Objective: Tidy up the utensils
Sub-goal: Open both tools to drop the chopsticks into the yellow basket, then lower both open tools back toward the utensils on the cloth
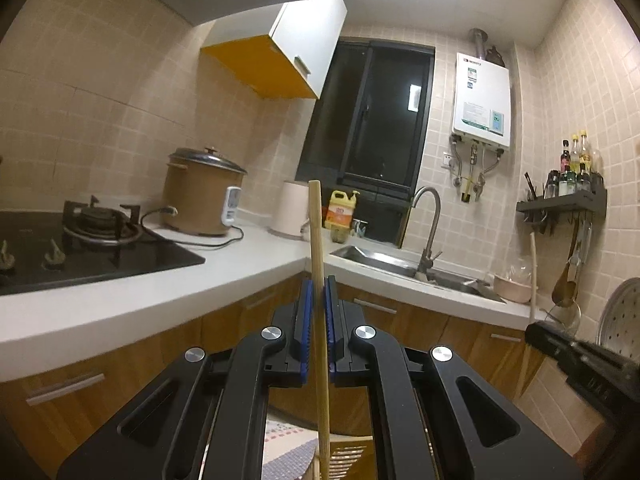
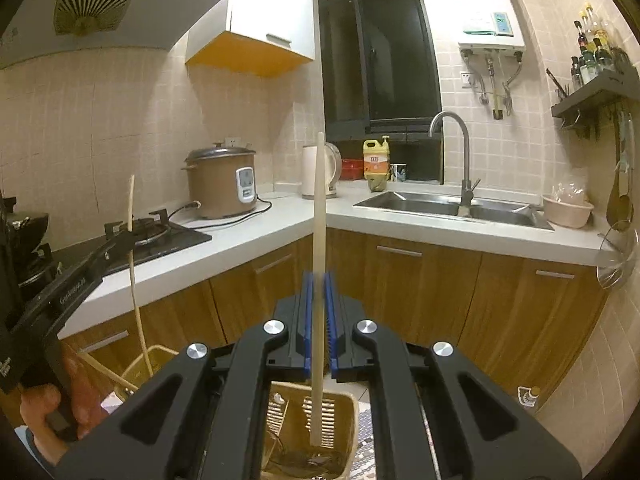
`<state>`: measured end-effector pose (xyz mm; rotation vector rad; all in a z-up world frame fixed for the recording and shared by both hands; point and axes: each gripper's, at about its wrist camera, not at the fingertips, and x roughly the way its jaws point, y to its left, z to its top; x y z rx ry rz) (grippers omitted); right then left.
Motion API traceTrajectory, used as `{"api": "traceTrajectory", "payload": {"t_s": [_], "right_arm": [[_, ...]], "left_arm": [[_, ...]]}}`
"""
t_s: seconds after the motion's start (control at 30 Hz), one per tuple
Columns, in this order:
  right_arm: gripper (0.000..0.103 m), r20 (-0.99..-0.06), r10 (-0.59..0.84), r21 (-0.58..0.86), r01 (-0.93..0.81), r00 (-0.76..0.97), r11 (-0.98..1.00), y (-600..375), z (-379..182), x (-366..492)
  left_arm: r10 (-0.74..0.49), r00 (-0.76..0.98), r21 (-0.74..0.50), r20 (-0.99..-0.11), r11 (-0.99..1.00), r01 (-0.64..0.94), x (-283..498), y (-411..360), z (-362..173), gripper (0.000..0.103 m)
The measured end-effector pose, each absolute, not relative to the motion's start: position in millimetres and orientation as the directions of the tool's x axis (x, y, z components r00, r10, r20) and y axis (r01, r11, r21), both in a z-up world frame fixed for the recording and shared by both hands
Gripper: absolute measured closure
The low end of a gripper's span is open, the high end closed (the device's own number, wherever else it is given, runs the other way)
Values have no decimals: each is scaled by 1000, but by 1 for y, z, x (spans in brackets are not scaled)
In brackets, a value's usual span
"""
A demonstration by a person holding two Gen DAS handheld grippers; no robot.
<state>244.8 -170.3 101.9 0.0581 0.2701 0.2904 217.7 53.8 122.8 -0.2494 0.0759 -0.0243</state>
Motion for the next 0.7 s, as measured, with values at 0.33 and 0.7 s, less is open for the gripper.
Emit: {"api": "traceTrajectory", "payload": {"t_s": [0.33, 0.7], "right_arm": [[97, -317, 326, 75, -319, 891, 945, -168, 78, 232], [51, -504, 291, 26, -323, 813, 946, -183, 81, 155]], "left_arm": [[-109, 988, -230, -107, 970, 82, 202, 55, 110, 95], [-206, 928, -318, -311, 943, 103, 138, 105, 106, 60]]}}
